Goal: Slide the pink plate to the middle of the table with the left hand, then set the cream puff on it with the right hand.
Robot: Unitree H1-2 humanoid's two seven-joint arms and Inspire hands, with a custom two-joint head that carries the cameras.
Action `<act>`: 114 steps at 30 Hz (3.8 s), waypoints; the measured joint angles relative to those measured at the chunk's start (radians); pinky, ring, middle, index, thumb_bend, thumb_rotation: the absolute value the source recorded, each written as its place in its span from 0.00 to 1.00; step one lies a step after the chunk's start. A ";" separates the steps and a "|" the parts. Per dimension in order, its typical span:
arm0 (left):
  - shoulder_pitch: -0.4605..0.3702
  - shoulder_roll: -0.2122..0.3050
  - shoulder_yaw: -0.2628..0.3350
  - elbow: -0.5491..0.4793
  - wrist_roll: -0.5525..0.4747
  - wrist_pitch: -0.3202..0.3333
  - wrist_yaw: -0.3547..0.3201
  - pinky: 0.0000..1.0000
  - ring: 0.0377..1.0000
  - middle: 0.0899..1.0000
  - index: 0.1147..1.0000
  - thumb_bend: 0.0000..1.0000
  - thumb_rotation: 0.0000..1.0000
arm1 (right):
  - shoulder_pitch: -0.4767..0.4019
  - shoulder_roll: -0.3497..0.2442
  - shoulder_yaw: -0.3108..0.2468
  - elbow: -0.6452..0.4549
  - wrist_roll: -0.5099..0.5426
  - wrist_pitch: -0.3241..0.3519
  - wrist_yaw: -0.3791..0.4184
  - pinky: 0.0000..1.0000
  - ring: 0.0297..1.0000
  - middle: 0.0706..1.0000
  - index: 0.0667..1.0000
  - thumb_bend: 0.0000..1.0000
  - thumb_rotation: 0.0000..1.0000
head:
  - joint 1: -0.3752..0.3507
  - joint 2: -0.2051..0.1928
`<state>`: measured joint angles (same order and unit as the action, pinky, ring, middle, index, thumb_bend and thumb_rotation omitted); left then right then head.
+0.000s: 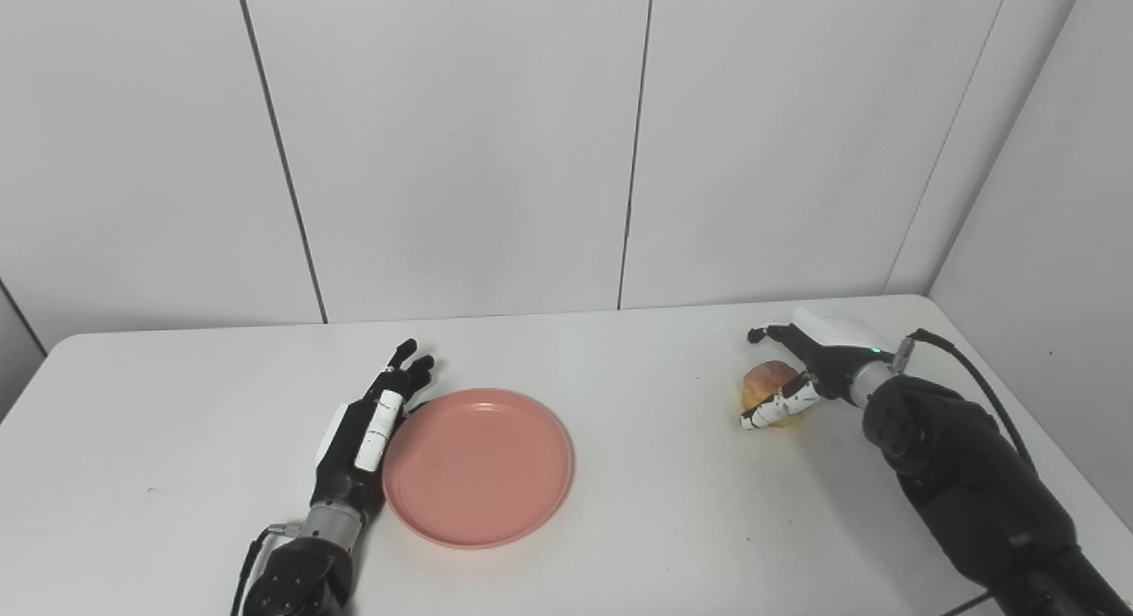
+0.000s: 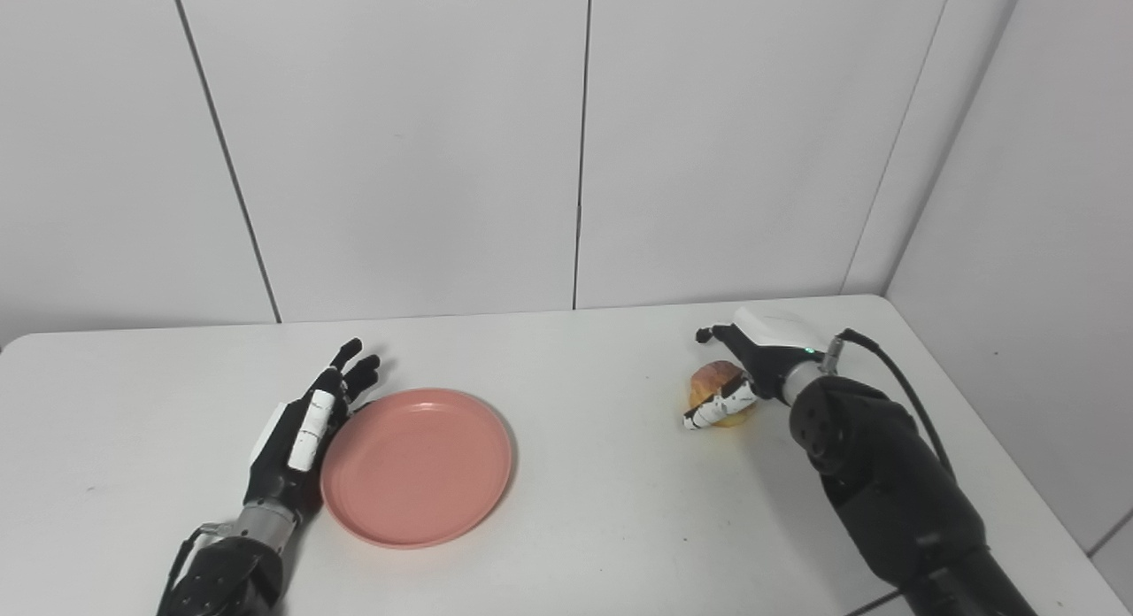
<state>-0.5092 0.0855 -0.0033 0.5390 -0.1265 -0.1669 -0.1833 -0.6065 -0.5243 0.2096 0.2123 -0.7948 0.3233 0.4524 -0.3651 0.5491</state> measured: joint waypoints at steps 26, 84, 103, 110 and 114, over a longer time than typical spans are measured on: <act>0.008 0.000 -0.002 -0.019 0.000 0.021 -0.001 0.83 0.94 0.91 0.91 0.92 0.86 | 0.020 0.000 0.017 0.059 0.044 0.014 -0.088 0.56 0.70 0.77 0.77 1.00 0.17 | 0.009 0.009; 0.014 -0.030 -0.020 -0.028 0.053 0.025 0.073 0.76 0.89 0.88 0.89 0.86 0.87 | 0.054 0.007 -0.019 -0.166 0.145 -0.100 -0.344 0.29 0.36 0.42 0.50 0.51 0.00 | 0.250 0.009; -0.003 -0.062 -0.031 0.009 0.072 0.008 0.114 0.81 0.89 0.87 0.88 0.91 0.87 | 0.054 0.091 -0.035 -0.327 0.204 -0.144 -0.331 0.28 0.37 0.44 0.50 0.51 0.00 | 0.387 -0.009; -0.010 -0.077 -0.044 0.023 0.092 -0.001 0.120 0.75 0.86 0.85 0.86 0.91 0.86 | 0.053 0.136 -0.010 -0.313 0.199 -0.183 -0.332 0.25 0.36 0.44 0.50 0.51 0.00 | 0.423 -0.015; -0.014 -0.085 -0.044 0.030 0.092 -0.003 0.126 0.77 0.87 0.85 0.87 0.91 0.86 | 0.052 0.161 -0.002 -0.304 0.196 -0.183 -0.329 0.28 0.36 0.44 0.49 0.52 0.00 | 0.423 -0.014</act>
<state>-0.5231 0.0005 -0.0472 0.5690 -0.0344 -0.1700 -0.0570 -0.5548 -0.3636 0.2081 -0.0919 -0.5989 0.1399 0.1235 0.0583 0.5353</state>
